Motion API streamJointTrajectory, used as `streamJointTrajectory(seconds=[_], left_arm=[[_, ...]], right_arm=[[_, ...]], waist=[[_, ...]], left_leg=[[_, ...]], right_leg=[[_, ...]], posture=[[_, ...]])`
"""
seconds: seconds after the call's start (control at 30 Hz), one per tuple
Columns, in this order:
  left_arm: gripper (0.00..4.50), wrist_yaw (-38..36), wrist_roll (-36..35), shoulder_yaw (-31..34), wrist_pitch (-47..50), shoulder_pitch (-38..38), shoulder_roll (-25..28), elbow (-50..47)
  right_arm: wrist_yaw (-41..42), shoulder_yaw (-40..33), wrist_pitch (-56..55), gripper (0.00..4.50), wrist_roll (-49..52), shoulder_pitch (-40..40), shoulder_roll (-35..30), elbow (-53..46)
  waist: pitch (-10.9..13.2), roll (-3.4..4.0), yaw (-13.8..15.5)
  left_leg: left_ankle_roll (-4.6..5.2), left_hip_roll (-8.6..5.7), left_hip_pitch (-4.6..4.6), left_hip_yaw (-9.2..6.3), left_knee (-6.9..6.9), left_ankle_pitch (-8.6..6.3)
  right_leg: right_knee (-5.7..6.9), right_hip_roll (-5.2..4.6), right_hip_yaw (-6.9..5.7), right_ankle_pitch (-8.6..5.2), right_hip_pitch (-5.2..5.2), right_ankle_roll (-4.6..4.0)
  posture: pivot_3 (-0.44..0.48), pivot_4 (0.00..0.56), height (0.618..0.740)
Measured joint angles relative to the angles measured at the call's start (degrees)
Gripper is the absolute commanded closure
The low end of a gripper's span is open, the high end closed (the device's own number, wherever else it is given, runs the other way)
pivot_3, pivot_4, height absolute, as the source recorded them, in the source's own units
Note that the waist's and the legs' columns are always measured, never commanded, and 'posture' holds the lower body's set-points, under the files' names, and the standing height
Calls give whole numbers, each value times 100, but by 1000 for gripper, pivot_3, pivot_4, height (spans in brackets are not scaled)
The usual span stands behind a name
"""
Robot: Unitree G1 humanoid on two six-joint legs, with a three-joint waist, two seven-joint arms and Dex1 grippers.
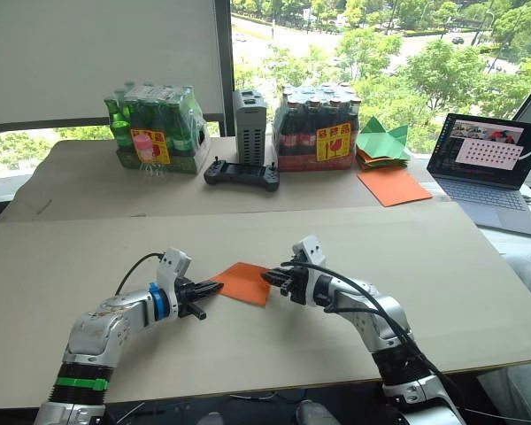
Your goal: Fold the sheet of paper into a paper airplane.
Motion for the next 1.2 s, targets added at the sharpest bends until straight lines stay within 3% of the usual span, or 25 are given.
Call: streamJointTrajectory(seconds=[0.27, 0.43, 0.57, 0.73, 1.2], left_arm=[[4500, 0, -1, 5, 0, 2, -15, -1], [4500, -1, -3, 7, 1, 7, -19, -2], [4500, -10, -4, 4, 1, 14, -22, -6], [4500, -2, -3, 25, 12, 23, -20, -6], [4500, 5, -6, 45, 75, 61, -20, -72]], right_arm=[[278, 299, -375, 4474, -126, 100, -267, -325], [566, 881, -1681, 4474, -744, 283, -696, -499], [764, 1688, -3774, 4474, -1971, 307, -1385, -362], [439, 2108, -5327, 4474, -3091, 85, -1568, 272], [-205, 2433, -7125, 4474, -4740, -475, -1837, 1007]], waist=[[0, 0, 0], [0, 0, 0], [0, -1, 2], [0, 0, 5], [0, -1, 5]], left_leg=[[0, 0, 0, 0, 0, 0], [0, -1, 0, 1, 0, 0], [0, -2, 2, 3, 0, 0], [0, -2, 5, 5, 2, 0], [0, -2, 16, 4, 2, 0]], right_leg=[[-2, 0, 0, -1, 0, 2], [-4, 0, 0, -4, 2, 6], [-6, 0, 1, -6, 3, 10], [-4, 0, 4, -4, 5, 7], [-3, 0, 6, -4, 16, 6]], posture=[[0, 150, 740], [0, 150, 740], [0, 150, 740], [0, 150, 740], [0, 150, 740]])
